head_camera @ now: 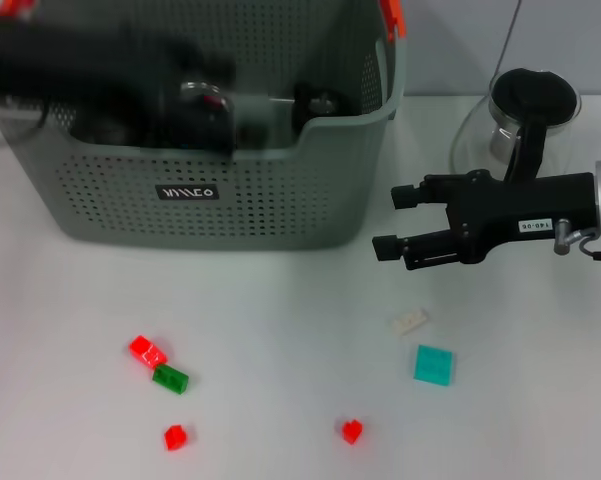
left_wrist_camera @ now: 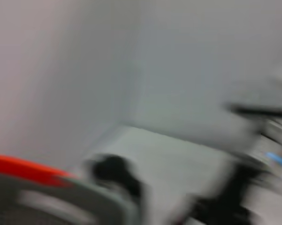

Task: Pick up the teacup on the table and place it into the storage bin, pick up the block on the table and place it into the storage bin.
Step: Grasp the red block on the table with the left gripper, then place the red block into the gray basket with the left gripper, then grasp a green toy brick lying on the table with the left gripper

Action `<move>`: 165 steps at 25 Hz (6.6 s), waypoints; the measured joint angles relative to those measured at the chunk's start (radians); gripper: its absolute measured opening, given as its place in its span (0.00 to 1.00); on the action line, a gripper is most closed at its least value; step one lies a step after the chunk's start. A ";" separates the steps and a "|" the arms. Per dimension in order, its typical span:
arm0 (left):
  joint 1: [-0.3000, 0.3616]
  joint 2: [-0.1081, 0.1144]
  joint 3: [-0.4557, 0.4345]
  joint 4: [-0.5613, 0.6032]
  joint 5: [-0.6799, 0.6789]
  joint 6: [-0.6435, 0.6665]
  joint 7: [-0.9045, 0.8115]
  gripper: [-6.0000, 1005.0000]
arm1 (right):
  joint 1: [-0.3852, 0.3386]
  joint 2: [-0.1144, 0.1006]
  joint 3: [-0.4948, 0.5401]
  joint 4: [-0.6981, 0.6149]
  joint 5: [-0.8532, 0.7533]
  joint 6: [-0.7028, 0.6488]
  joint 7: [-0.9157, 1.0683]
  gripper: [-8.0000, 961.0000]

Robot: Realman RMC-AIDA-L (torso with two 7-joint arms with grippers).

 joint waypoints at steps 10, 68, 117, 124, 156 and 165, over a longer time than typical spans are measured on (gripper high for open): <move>0.211 -0.067 0.234 0.197 0.199 0.118 0.180 0.87 | -0.002 -0.002 0.005 0.006 0.000 0.012 0.000 0.95; 0.037 -0.072 0.770 -0.189 0.852 -0.342 0.499 0.54 | -0.006 0.026 0.016 0.038 0.008 0.055 0.026 0.95; 0.012 -0.075 -0.064 -0.079 0.170 0.031 -0.035 0.19 | -0.019 0.024 0.017 0.029 0.007 0.041 0.014 0.95; -0.082 0.060 -0.190 -0.302 -0.104 -0.115 -0.061 0.19 | -0.004 0.023 0.014 0.027 0.007 0.041 0.011 0.95; 0.101 -0.032 0.285 0.058 0.225 0.139 0.238 0.92 | 0.000 0.021 0.009 0.029 0.001 0.048 0.003 0.95; 0.178 -0.104 0.550 0.013 0.603 -0.171 0.345 0.92 | -0.002 0.022 0.012 0.033 0.001 0.048 0.004 0.95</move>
